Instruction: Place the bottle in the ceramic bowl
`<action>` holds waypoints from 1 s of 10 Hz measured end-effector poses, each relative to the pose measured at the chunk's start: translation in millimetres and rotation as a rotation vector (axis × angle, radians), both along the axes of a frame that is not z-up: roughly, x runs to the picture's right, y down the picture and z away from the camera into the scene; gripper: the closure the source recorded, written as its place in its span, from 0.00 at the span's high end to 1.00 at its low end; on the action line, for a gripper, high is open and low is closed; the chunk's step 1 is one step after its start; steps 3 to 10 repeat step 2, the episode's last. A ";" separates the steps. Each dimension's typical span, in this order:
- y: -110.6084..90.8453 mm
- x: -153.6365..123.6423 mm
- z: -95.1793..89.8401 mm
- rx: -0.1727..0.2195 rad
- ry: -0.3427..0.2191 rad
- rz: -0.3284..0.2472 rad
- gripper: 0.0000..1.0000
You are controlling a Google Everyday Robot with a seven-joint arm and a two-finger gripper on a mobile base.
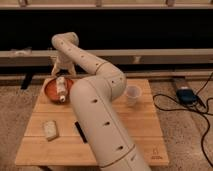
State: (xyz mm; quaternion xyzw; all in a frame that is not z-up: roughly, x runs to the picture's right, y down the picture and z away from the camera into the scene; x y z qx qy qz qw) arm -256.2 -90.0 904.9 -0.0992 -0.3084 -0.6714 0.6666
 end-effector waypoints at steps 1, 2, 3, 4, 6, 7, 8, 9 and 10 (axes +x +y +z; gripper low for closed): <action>1.3 -2.8 -0.3 -0.001 -0.003 -0.003 0.80; 1.0 -3.2 -0.7 -0.001 -0.003 -0.002 0.80; 1.0 -3.2 -0.7 -0.001 -0.003 -0.002 0.80; 1.0 -3.2 -0.7 -0.001 -0.003 -0.002 0.80; 1.0 -3.2 -0.7 -0.001 -0.003 -0.002 0.80; 1.0 -3.2 -0.7 -0.001 -0.003 -0.002 0.80; 1.0 -3.2 -0.7 -0.001 -0.003 -0.002 0.80; 1.0 -3.2 -0.7 -0.001 -0.003 -0.002 0.80; 1.0 -3.2 -0.7 -0.001 -0.003 -0.002 0.80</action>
